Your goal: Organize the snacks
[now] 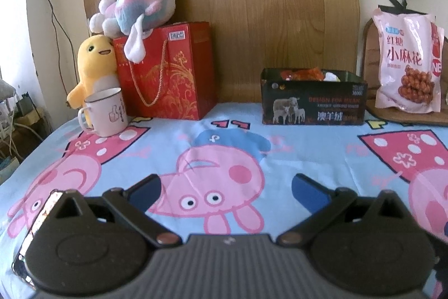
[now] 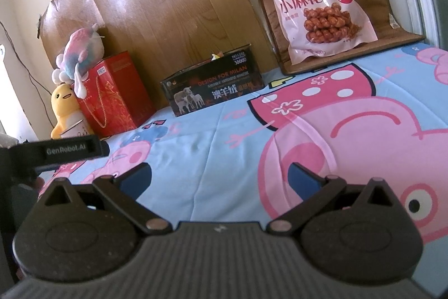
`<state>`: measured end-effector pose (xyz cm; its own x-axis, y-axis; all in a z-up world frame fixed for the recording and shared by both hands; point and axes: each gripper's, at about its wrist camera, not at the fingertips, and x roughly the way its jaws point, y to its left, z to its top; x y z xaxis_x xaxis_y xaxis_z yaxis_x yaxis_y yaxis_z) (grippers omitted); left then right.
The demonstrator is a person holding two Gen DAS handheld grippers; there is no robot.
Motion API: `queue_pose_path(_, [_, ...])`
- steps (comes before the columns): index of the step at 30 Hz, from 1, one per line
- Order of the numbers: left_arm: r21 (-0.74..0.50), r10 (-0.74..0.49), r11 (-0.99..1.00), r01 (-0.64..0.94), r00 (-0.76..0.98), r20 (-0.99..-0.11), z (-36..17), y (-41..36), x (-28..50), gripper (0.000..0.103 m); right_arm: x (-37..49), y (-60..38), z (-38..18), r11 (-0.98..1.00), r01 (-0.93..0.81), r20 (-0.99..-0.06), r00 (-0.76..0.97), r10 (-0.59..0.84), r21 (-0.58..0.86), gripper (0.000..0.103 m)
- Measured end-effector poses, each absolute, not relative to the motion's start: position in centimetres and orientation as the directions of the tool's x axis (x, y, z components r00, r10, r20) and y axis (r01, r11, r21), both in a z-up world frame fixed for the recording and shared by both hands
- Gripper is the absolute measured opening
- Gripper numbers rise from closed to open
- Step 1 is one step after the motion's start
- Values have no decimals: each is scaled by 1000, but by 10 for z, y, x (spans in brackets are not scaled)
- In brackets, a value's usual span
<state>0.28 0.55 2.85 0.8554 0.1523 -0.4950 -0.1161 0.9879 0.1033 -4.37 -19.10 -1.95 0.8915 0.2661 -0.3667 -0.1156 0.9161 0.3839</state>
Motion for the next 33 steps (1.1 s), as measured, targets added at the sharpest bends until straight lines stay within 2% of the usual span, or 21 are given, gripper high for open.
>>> queue_pose_path(9, [80, 137, 990, -112, 846, -516, 36, 6, 12, 103, -46, -192, -16, 918, -116, -360, 896, 262, 378, 103])
queue_pose_path(33, [118, 160, 986, -114, 826, -540, 28, 2, 14, 103, -44, -192, -15, 918, -114, -361, 895, 260, 380, 103])
